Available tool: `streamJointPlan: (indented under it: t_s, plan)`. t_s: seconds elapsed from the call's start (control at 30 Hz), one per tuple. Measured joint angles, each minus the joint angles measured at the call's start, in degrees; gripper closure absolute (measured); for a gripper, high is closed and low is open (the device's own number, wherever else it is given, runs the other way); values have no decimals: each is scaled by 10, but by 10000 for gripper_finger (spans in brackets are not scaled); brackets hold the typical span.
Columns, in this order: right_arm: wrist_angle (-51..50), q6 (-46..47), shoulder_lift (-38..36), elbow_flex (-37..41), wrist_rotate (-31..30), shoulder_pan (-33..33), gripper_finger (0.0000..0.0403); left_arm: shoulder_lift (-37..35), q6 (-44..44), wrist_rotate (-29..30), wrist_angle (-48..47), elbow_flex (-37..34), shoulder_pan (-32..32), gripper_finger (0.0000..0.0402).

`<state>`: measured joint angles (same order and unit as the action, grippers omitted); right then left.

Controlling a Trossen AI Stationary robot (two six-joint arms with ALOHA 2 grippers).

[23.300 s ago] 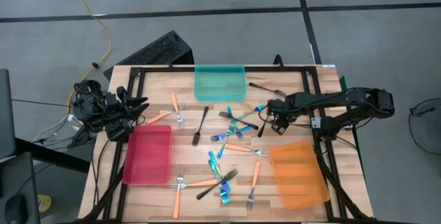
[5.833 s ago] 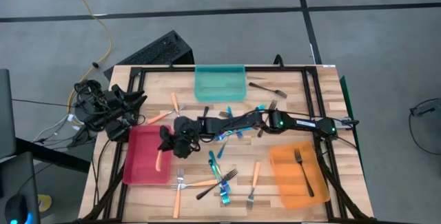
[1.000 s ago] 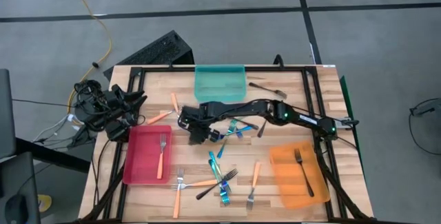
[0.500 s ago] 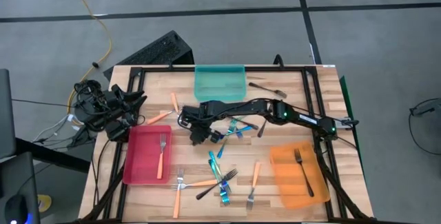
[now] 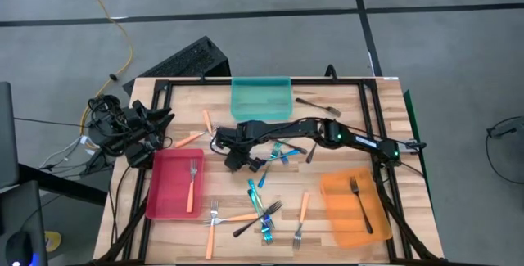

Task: Sort silverware by color (type)
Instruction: Put the black fork into the orange bin

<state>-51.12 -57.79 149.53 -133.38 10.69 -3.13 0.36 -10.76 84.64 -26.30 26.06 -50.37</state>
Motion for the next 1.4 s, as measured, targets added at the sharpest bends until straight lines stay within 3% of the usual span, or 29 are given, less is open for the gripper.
streamJointPlan:
  t_s: [0.3,0.67,0.97,1.1,1.27,1.4]
  plan:
    - [38,63,-9,-13,-5,8,381,0,0,0,0,0,0,289]
    - [52,132,-98,-14,3,-2,381,0,0,2,0,0,0,289]
    - [103,225,-137,-14,-120,-34,381,0,-1,2,0,0,0,289]
    - [124,279,-134,-14,-122,-31,381,0,-1,2,0,0,0,289]
    - [139,281,-125,-3,-127,-14,381,0,0,4,0,0,0,289]
    - [100,322,-122,-1,-167,-12,381,0,0,6,0,0,0,289]
